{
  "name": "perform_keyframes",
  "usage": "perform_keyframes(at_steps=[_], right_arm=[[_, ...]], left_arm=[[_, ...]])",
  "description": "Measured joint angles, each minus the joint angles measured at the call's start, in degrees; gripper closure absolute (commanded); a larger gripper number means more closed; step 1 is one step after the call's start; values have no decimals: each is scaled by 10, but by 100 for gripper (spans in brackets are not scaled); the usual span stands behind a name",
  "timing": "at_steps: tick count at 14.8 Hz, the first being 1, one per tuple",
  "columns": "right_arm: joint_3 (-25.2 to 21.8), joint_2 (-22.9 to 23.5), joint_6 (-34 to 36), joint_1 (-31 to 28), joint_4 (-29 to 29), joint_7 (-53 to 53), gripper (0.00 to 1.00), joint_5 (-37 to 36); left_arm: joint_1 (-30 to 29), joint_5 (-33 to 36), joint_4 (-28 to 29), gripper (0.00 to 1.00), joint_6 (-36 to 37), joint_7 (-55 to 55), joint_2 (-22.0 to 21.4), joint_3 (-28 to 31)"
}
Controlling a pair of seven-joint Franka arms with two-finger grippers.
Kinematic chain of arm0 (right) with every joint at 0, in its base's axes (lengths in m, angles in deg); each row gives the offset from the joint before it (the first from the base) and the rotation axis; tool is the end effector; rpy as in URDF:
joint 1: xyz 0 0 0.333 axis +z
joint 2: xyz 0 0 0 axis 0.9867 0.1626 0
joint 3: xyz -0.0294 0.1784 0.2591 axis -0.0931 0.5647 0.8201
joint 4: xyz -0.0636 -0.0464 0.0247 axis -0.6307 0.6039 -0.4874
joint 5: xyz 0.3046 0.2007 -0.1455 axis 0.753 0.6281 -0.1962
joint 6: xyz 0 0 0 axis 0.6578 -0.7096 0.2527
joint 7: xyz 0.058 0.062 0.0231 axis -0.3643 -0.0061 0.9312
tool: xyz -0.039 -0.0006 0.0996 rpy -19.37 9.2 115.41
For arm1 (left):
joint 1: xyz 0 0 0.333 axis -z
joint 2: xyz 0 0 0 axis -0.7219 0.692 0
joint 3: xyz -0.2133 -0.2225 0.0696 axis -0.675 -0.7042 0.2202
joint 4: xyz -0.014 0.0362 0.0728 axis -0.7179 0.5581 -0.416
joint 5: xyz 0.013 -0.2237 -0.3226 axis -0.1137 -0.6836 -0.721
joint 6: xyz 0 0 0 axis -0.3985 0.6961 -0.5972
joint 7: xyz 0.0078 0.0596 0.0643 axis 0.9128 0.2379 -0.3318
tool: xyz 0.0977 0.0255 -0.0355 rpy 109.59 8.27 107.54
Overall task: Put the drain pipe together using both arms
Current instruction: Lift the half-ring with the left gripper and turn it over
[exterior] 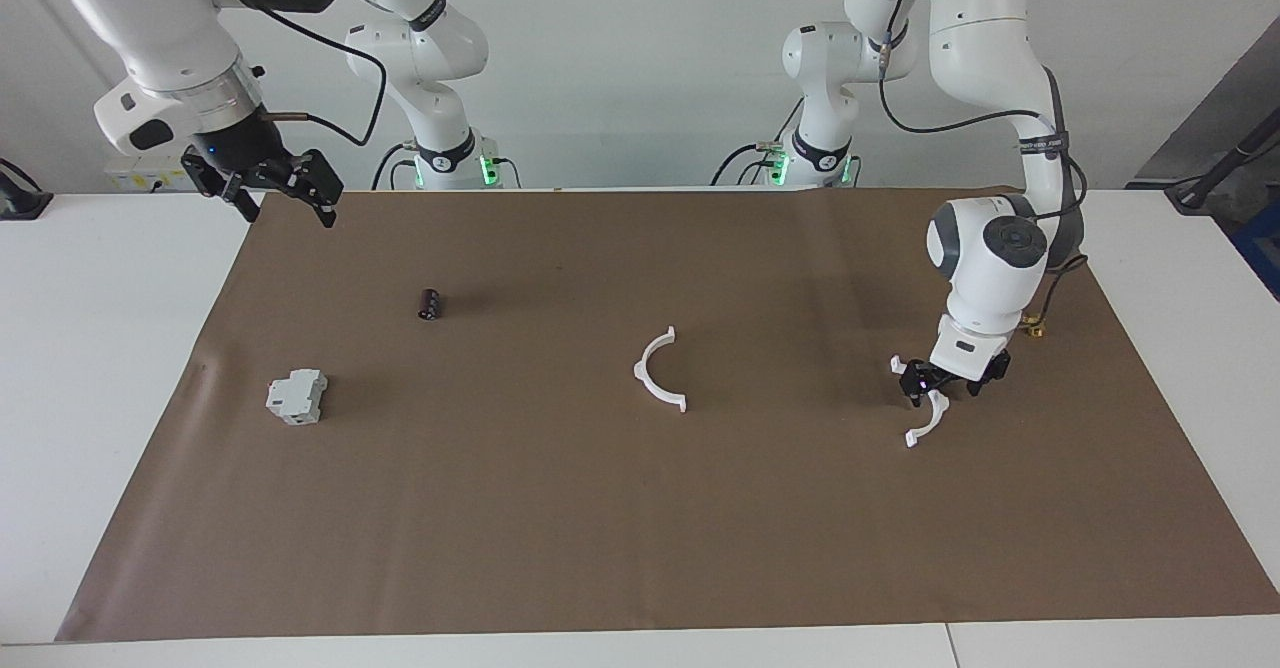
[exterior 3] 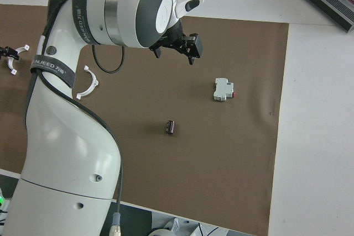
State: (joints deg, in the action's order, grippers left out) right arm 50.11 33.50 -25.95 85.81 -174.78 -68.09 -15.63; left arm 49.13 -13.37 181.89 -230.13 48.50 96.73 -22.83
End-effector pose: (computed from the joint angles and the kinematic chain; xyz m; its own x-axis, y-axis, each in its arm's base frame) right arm 0.5428 -0.0321 0.6201 0.9916 -0.1245 -0.0338 -0.1242 -0.9922 0.0121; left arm 0.6134 -0.0068 0.2953 0.9899 0.0514 0.1322 0.0655 -0.9924 -0.1045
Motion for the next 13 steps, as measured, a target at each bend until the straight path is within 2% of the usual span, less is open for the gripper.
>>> perform_keyframes(at_steps=[2, 4, 5, 8, 9, 13], right_arm=[[0, 0, 0, 0, 0, 0, 0, 0], [0, 0, 0, 0, 0, 0, 0, 0], [0, 0, 0, 1, 0, 0, 0, 0], [0, 0, 0, 1, 0, 0, 0, 0], [0, 0, 0, 1, 0, 0, 0, 0], [0, 0, 0, 1, 0, 0, 0, 0]], left_arm=[[0, 0, 0, 12, -2, -2, 2, 0], [0, 0, 3, 29, -9, -3, 2, -1], [0, 0, 6, 41, -15, -3, 2, -1], [0, -1, 11, 89, -29, -4, 2, -5], [0, -1, 11, 100, -28, -4, 0, -2], [0, -1, 13, 100, -28, -4, -8, 0]])
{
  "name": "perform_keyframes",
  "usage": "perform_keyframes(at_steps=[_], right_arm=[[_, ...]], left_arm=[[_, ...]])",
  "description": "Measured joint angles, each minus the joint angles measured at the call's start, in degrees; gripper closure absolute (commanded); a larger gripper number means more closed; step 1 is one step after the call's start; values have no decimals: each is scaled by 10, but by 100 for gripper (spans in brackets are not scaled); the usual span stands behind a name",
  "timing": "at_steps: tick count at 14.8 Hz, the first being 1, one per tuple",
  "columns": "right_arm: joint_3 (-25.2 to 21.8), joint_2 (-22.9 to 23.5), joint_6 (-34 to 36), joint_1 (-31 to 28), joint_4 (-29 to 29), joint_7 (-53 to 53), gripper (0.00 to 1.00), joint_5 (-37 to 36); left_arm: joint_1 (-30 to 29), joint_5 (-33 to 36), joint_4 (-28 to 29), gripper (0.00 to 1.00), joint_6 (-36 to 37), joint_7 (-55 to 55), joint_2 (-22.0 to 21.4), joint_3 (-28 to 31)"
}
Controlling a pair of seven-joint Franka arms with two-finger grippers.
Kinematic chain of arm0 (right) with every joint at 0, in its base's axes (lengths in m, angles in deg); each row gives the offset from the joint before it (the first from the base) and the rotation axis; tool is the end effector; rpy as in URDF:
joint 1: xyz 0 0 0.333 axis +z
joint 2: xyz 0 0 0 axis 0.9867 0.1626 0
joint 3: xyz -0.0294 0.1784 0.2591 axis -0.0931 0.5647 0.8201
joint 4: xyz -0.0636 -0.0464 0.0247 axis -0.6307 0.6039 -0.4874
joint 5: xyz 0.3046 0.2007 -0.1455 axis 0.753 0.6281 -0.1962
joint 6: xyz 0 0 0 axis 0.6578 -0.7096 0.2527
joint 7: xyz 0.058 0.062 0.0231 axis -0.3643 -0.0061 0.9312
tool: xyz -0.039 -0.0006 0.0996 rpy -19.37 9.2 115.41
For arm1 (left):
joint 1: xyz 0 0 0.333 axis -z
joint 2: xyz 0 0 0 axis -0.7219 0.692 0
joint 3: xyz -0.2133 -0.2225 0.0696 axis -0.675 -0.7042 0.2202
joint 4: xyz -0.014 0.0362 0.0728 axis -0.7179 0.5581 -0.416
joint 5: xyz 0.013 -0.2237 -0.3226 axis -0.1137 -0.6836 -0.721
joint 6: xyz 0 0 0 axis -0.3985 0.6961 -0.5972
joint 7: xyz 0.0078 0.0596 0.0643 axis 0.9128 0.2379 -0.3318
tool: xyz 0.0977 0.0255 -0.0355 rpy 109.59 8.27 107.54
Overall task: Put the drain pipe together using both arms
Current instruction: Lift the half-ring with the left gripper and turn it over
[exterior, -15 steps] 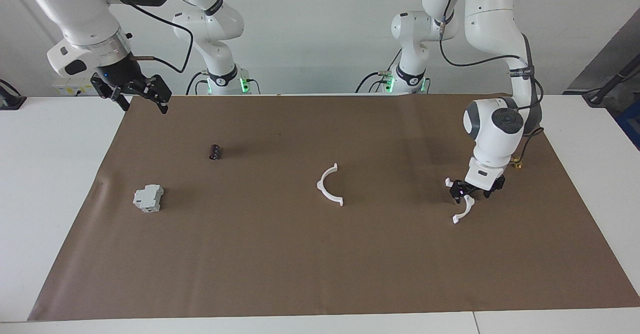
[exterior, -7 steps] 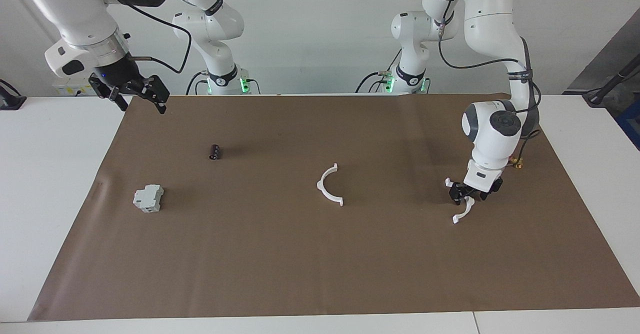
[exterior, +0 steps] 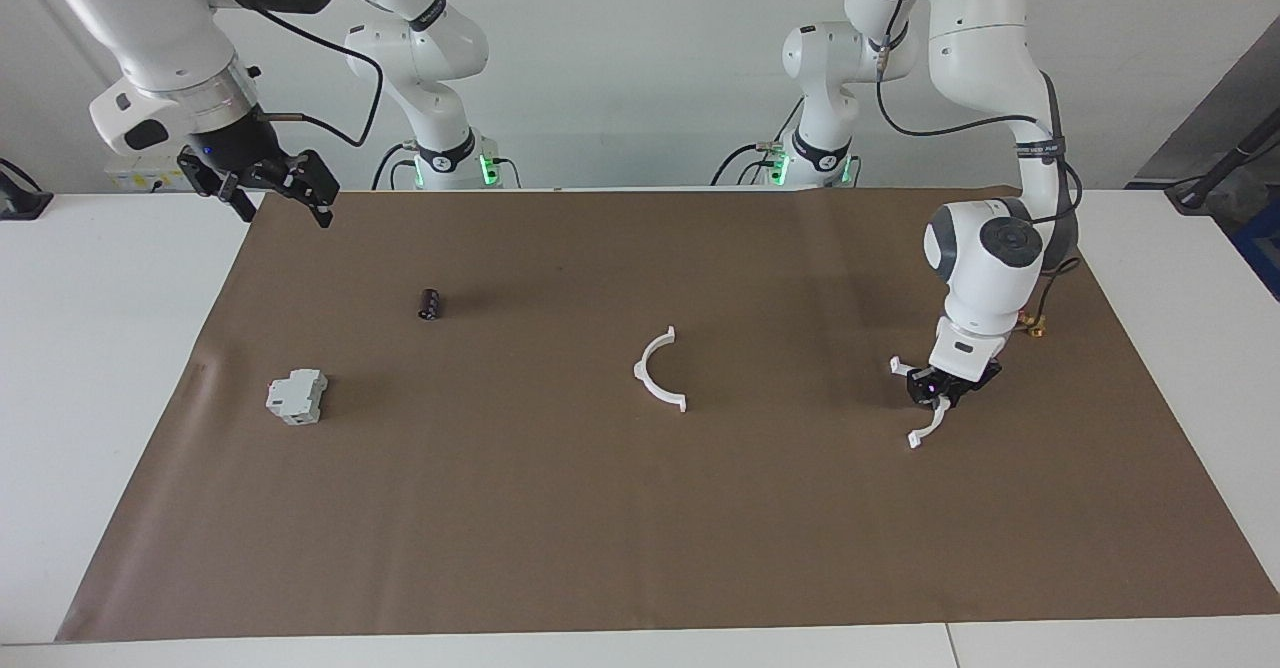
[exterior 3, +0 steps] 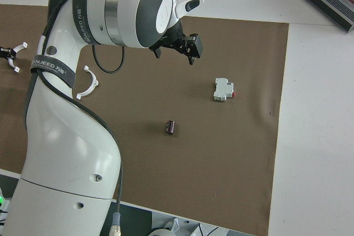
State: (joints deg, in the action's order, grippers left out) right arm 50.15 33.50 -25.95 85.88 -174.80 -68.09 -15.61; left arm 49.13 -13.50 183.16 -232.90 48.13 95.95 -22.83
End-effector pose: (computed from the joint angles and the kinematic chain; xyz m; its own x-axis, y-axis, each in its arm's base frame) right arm 0.5429 -0.0310 0.6199 0.9919 -0.1226 -0.0342 -0.1223 -0.9924 0.0118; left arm 0.6116 -0.0078 0.2989 0.9838 0.0549 0.1709 0.0716 -0.9931 -0.0929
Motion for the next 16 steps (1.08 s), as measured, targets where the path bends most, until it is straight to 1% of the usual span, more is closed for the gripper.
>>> perform_keyframes(at_steps=[7, 9, 11, 12, 14, 16], right_arm=[[0, 0, 0, 0, 0, 0, 0, 0], [0, 0, 0, 0, 0, 0, 0, 0], [0, 0, 0, 0, 0, 0, 0, 0], [0, 0, 0, 0, 0, 0, 0, 0], [0, 0, 0, 0, 0, 0, 0, 0], [0, 0, 0, 0, 0, 0, 0, 0]], left_arm=[[6, 0, -3, 100, 11, -36, -9, -11], [7, 0, -21, 100, 59, -47, -17, -26], [7, 0, -54, 100, 135, -60, -26, -39], [8, 0, -66, 100, 159, -65, -31, -43], [8, 0, -75, 100, 178, -68, -40, -46], [8, 0, -75, 100, 182, -70, -44, -46]])
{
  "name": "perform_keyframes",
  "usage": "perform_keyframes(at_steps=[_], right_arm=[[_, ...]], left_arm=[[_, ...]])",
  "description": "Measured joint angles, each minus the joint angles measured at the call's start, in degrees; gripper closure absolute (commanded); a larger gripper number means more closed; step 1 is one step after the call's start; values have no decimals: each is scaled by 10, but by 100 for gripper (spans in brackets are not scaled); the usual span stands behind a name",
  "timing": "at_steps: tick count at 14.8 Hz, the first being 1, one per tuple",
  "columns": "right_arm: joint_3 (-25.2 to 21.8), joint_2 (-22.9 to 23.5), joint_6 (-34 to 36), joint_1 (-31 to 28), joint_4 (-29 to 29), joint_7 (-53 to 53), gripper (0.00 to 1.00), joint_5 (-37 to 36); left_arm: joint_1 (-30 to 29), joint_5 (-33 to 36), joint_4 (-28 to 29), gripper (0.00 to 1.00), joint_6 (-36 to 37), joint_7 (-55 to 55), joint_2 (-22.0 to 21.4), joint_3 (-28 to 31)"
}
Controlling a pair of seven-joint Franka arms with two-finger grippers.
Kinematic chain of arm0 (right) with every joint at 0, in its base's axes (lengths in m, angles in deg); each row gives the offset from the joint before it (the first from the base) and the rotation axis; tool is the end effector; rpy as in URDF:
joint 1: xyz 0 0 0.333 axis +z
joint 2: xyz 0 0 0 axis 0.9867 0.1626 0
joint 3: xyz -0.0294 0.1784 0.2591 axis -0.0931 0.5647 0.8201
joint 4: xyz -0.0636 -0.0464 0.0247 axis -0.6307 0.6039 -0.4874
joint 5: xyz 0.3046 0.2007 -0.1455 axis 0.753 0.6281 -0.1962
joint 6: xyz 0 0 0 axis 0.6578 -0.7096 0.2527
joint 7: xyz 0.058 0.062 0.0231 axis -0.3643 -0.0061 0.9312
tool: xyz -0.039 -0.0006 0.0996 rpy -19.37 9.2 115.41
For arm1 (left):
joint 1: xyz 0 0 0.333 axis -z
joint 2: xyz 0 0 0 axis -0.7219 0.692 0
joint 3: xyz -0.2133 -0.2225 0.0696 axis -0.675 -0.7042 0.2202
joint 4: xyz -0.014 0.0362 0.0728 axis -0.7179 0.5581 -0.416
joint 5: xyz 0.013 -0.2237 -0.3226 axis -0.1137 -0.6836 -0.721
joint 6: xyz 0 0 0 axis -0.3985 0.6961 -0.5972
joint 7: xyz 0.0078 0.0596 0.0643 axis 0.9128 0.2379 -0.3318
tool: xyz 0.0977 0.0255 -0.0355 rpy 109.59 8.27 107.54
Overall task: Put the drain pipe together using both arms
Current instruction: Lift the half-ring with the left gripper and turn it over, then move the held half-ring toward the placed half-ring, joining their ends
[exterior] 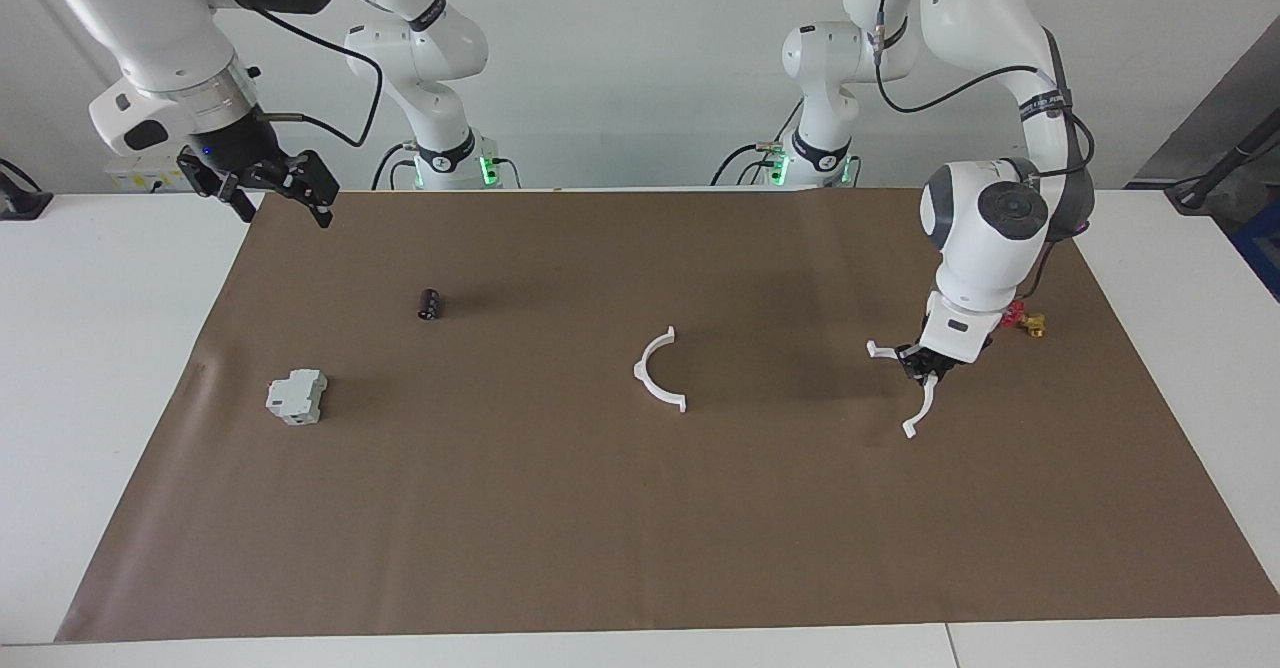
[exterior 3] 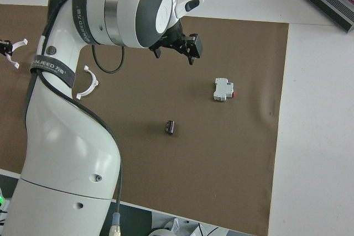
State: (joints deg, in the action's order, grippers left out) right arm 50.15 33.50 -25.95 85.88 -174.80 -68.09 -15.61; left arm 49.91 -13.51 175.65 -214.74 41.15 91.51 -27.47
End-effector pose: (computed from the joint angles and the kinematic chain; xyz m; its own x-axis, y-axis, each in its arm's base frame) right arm 0.5429 -0.0310 0.6199 0.9919 -0.1226 -0.0342 -0.1223 -0.9924 0.0118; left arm 0.6146 -0.0572 0.3743 0.9892 0.1223 0.0814 0.1303 -0.9862 -0.1023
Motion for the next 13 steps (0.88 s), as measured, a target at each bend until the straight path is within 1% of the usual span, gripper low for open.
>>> perform_keyframes(at_steps=[3, 5, 7, 9, 11, 13], right_arm=[[0, 0, 0, 0, 0, 0, 0, 0], [0, 0, 0, 0, 0, 0, 0, 0], [0, 0, 0, 0, 0, 0, 0, 0], [0, 0, 0, 0, 0, 0, 0, 0], [0, 0, 0, 0, 0, 0, 0, 0], [0, 0, 0, 0, 0, 0, 0, 0]], left_arm=[[15, 0, 10, 100, -20, -43, 6, -3], [46, 0, 22, 100, -40, -106, 18, -5], [79, 0, 29, 100, -39, -161, 21, -7], [99, 0, 30, 100, -16, -199, 12, -15], [105, 0, 31, 100, 6, -221, -4, -31], [115, 0, 36, 100, 9, -252, -13, -41]])
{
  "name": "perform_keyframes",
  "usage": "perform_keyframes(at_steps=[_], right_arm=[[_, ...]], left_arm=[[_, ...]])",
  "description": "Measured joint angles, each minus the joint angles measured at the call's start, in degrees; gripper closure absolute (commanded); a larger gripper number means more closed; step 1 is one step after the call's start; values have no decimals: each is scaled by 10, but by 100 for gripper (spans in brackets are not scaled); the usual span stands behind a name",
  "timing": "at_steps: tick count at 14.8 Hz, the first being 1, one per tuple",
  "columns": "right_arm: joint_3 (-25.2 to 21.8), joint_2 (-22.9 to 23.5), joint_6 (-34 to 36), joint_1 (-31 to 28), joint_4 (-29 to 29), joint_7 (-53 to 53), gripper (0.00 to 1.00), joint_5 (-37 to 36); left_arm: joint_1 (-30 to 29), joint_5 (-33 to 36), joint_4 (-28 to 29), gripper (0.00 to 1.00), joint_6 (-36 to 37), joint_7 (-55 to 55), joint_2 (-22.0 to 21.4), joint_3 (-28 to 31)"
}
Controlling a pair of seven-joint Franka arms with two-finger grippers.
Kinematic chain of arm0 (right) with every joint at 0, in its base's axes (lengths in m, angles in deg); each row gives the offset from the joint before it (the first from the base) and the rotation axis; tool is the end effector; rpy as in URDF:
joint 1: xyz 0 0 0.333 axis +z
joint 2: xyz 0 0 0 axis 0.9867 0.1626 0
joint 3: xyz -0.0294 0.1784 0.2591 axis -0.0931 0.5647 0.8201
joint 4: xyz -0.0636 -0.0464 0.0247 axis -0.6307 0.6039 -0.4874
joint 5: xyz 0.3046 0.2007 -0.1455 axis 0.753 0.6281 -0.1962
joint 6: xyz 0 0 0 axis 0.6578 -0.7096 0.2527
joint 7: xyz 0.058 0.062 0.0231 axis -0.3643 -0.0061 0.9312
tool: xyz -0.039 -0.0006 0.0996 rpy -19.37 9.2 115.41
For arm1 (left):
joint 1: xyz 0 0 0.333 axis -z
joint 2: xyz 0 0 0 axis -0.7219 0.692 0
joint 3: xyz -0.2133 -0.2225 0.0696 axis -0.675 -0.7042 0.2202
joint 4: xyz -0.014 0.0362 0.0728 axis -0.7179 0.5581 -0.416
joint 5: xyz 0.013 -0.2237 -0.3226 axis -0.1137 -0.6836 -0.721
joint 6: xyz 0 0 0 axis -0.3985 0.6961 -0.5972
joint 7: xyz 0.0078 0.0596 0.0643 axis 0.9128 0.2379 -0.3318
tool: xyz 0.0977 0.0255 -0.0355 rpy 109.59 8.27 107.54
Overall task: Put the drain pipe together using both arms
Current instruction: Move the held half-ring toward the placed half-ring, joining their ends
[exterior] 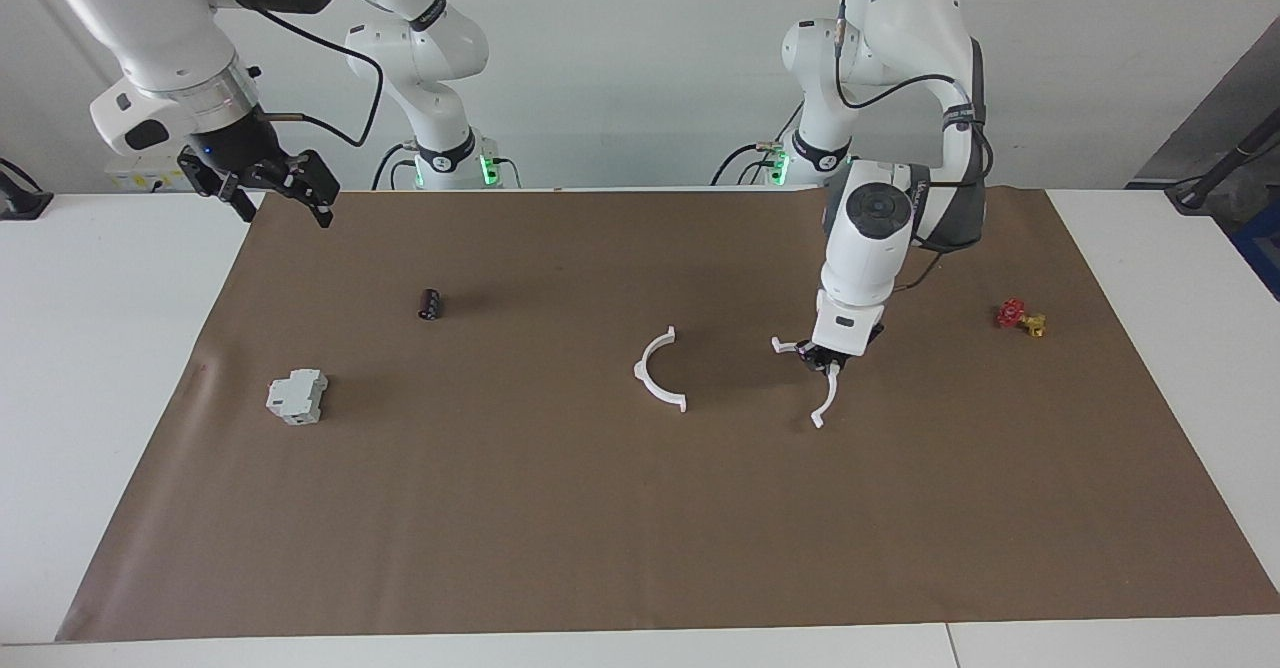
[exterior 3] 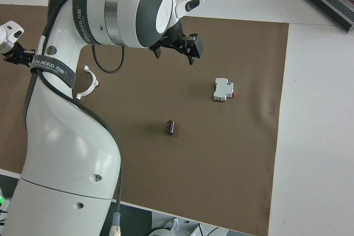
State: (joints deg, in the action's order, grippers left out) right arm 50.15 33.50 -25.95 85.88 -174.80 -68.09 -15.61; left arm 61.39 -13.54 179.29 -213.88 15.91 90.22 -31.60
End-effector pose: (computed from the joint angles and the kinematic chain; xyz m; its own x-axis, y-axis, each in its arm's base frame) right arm 0.5429 -0.0310 0.6199 0.9919 -0.1226 -0.0342 -0.1223 -0.9924 0.0118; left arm 0.5598 -0.2123 0.3585 0.9554 0.2879 0.0657 0.2926 -0.9528 -0.0807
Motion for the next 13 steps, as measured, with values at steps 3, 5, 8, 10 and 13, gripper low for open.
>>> perform_keyframes(at_steps=[3, 5, 8, 10, 13], right_arm=[[0, 0, 0, 0, 0, 0, 0, 0], [0, 0, 0, 0, 0, 0, 0, 0], [0, 0, 0, 0, 0, 0, 0, 0], [0, 0, 0, 0, 0, 0, 0, 0], [0, 0, 0, 0, 0, 0, 0, 0]], left_arm=[[11, 1, 2, 100, 8, 16, -1, -5], [9, 1, 2, 100, 15, 73, -2, -4], [8, 0, 2, 100, 7, 114, -2, -25], [8, 0, 1, 100, 1, 127, -2, -45], [8, 1, -8, 100, -7, 138, 8, -55]])
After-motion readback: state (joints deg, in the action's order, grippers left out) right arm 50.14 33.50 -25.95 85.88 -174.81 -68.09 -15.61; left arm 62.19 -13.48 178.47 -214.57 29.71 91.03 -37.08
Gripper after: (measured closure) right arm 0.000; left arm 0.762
